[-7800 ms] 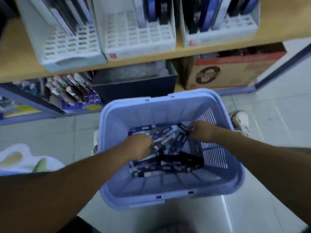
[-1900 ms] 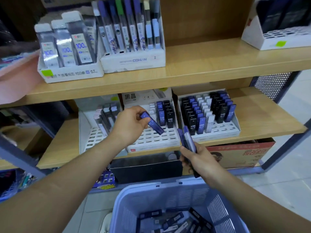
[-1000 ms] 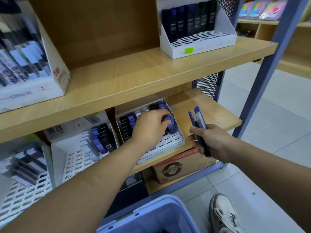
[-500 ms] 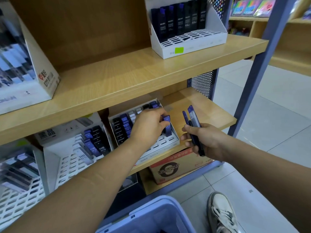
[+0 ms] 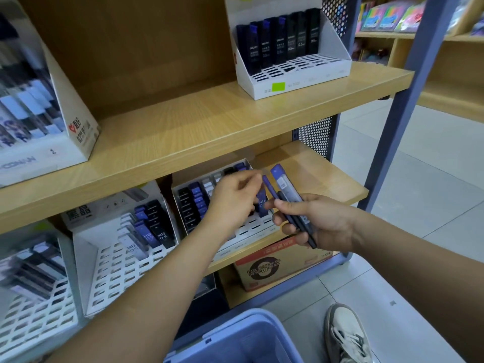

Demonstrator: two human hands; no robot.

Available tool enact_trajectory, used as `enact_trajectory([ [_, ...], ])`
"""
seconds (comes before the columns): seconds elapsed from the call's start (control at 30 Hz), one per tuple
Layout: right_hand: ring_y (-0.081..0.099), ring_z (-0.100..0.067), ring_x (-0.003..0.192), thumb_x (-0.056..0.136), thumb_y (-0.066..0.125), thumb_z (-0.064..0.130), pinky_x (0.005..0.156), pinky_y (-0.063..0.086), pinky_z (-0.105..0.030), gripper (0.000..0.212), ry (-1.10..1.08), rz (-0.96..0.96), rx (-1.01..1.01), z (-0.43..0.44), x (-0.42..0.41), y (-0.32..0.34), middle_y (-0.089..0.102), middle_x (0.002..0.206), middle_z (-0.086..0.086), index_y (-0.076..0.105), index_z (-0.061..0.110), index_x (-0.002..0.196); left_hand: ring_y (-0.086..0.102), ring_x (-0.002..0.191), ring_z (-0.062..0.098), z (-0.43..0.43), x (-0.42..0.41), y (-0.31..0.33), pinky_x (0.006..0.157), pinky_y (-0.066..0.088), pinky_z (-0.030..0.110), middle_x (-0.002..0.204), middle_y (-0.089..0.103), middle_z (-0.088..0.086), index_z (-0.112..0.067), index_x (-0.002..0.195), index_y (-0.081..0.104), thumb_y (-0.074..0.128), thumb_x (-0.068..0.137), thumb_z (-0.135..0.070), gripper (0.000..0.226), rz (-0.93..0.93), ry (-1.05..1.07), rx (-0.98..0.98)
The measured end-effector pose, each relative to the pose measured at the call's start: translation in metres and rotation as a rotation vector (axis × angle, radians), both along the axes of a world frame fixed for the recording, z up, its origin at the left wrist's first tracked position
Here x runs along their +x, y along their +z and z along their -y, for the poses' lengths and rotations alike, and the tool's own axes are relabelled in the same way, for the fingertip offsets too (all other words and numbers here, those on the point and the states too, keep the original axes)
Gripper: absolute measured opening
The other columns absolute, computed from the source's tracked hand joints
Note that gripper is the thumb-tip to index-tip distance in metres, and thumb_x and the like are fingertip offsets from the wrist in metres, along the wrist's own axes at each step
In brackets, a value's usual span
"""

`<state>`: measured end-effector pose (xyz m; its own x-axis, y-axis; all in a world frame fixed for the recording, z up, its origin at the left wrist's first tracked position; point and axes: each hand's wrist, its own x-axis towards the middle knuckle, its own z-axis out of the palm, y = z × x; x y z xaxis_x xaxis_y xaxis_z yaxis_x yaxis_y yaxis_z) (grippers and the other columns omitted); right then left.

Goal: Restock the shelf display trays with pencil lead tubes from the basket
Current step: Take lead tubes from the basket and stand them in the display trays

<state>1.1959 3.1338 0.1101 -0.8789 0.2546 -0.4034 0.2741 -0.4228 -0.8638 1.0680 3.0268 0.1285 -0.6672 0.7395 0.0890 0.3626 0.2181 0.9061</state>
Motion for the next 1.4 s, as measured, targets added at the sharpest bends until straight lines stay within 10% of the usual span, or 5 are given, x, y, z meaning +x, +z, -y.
enact_trajectory([
  [0.37,0.062,-0.014,0.058,0.084,0.066,0.023,0.037,0.035,-0.013,0.023,0.035,0.027,-0.005,0.009,0.003,0.011,0.071,0.087,-0.01,0.064,0.011,0.103,0.068,0.074,0.014,0.047,0.0,0.008,0.072,0.057,0.022,0.087,0.073,0.008,-0.013,0.108,0.067,0.056,0.092,0.001,0.024,0.394,0.013,0.197],
  [0.83,0.044,-0.008,0.043,0.095,0.059,0.031,0.036,0.033,-0.015,0.029,-0.029,0.089,0.063,0.016,-0.003,0.012,0.065,0.068,-0.008,0.054,0.008,0.112,0.061,0.054,0.013,0.065,-0.004,0.012,0.052,0.05,0.02,0.064,0.069,0.008,-0.009,0.076,0.073,0.071,0.082,-0.033,0.025,0.11,0.163,0.033],
  [1.1,0.045,-0.009,0.044,0.096,0.058,0.034,0.037,0.033,-0.015,0.023,-0.048,0.124,0.058,0.017,-0.002,0.011,0.064,0.065,-0.007,0.054,0.011,0.098,0.068,0.07,0.013,0.068,-0.003,0.011,0.069,0.057,0.021,0.077,0.072,0.006,-0.016,0.089,0.071,0.066,0.087,-0.011,0.007,0.242,0.068,0.056],
  [1.4,0.041,-0.008,0.042,0.099,0.057,0.025,0.036,0.031,-0.017,0.031,-0.221,0.178,0.122,-0.008,0.011,0.001,0.053,0.068,-0.004,0.056,0.005,0.122,0.068,0.077,0.017,0.065,-0.011,0.005,0.079,0.058,0.035,0.081,0.069,0.004,-0.032,0.087,0.064,0.066,0.089,-0.012,0.02,-0.066,0.209,0.037],
])
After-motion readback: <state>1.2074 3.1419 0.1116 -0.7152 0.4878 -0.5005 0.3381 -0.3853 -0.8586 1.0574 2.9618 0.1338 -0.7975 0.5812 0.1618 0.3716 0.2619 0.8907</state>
